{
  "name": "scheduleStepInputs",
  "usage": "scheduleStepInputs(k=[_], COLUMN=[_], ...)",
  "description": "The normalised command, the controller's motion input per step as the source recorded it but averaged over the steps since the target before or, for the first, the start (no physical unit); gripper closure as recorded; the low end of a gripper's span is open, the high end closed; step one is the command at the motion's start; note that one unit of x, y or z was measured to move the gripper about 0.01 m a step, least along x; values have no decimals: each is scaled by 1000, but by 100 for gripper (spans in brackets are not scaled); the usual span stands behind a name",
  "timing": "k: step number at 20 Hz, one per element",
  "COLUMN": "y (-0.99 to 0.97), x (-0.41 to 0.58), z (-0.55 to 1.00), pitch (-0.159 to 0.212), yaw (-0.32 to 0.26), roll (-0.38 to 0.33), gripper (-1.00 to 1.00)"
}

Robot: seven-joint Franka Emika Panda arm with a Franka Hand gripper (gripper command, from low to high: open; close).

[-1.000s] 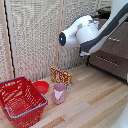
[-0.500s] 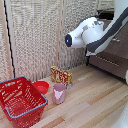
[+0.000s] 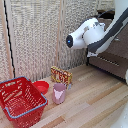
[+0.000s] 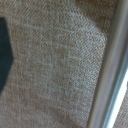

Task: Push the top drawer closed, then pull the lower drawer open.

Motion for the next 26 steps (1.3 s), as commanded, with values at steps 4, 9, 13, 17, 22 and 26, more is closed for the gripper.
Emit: scheduleStepInputs(k=[4,9,13,17,22,26], y=[-51,-401,-903,-937,-990,-1000], x=[0,17,76,94,47,0], z=[142,225,464,500,431,363], pitch=[4,8,1,11,10,1], yaw=[69,60,43,31,26,36], roll=[0,6,70,73,48,31], gripper=[100,100,100,100,100,100])
